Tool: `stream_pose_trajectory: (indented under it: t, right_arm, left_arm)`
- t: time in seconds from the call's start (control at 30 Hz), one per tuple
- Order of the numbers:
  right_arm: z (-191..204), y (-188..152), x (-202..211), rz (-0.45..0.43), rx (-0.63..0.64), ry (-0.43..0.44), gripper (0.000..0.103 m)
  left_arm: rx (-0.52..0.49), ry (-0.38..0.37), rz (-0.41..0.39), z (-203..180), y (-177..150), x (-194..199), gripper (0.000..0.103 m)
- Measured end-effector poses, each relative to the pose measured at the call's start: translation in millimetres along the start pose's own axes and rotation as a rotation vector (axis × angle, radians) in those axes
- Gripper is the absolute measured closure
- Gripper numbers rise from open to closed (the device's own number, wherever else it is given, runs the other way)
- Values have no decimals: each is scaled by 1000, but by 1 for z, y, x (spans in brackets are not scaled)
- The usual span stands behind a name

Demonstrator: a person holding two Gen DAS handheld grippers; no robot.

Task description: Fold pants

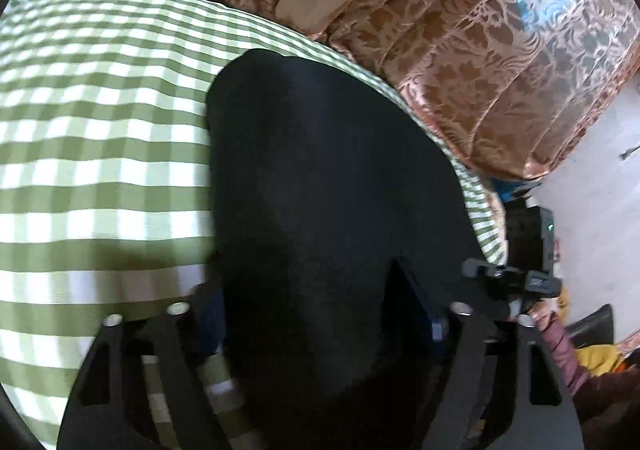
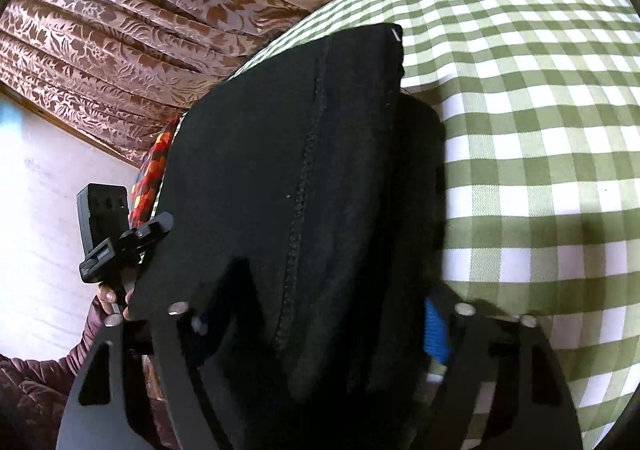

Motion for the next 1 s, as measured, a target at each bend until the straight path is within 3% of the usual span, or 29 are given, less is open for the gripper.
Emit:
stream_pose_trajectory:
  t: [0.07,0.17,0.3,0.43,0.67,0.83,0.93,0.97,1.0]
  right_arm:
    - [7,0,6,-15,26,-15,51]
    - [22,5,16,-35,68,-24,57]
    - [51,25,21,-70,137,-12,58]
    - [70,61,2,-85,171,10,57]
    - [84,131,-51,-51,193,15,56]
    - [73,165,-86,-33,179,8,54]
    - [31,164,-126,26,120,-78,41]
    - [25,163,-130,15,96,-36,32]
    - [22,162,-129,-5,88,-9,32]
  left_arm:
    - [-29,-24,-28,-8,-1,5,53]
    - [-47,-66,-65,-19,1,17,63]
    - [-92,-86,-117,-36,7,41,65]
    - [-125,-63,-186,-38,32,70,65]
    - [-134,79,-215,0,99,80,64]
    - [-106,139,-216,35,139,78,60]
    - [-59,182,-186,67,150,65,56]
    - [-39,219,-164,83,150,55,56]
    - [-25,292,-127,101,144,43,55]
Point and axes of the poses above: each gripper's, at about its wrist camera, not at the fingertips, and x roughly against the way its jaws point, z to its left, y to its top, the point moved 7 cm from there along -x, roughly the way its jaws point, and after that the axes turned 4 degrees about -y, right-handed, at the moved point
